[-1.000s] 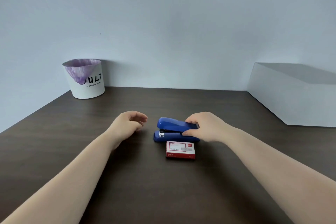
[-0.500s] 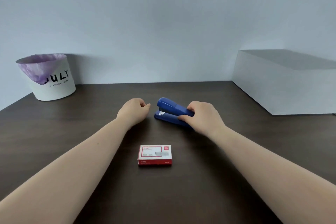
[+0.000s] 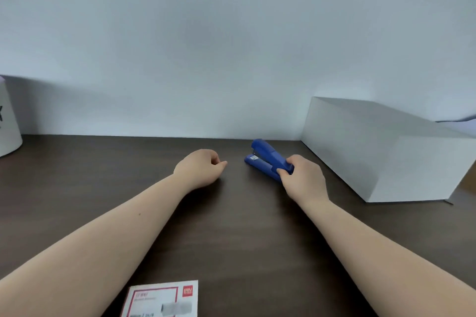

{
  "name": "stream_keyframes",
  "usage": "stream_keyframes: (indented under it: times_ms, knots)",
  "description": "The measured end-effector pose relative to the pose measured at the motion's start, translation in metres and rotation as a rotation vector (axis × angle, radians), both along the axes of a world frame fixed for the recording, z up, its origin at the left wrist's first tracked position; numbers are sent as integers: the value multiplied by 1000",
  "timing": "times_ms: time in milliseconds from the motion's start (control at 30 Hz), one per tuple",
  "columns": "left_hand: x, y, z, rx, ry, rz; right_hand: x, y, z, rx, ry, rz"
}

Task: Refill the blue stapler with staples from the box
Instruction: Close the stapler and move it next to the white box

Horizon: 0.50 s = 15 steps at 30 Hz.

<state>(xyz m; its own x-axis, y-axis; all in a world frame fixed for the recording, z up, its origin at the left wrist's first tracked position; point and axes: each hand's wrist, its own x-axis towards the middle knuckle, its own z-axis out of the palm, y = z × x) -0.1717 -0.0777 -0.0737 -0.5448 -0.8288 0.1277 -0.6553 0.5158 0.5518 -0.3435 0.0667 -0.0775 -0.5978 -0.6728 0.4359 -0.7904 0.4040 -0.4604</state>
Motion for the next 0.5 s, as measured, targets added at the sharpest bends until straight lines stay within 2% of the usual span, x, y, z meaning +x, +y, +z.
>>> stream_keyframes:
  times_ms: [133, 267, 500]
  knots:
    - [-7, -7, -6, -61, 11, -10, -40, -15, 1, 59, 89, -147]
    - [-8, -8, -8, -85, 19, -35, -71, -27, 4, 90, 96, -265]
    - [-14, -5, -10, -118, 35, -74, -90, -47, 5, 100, 91, -336]
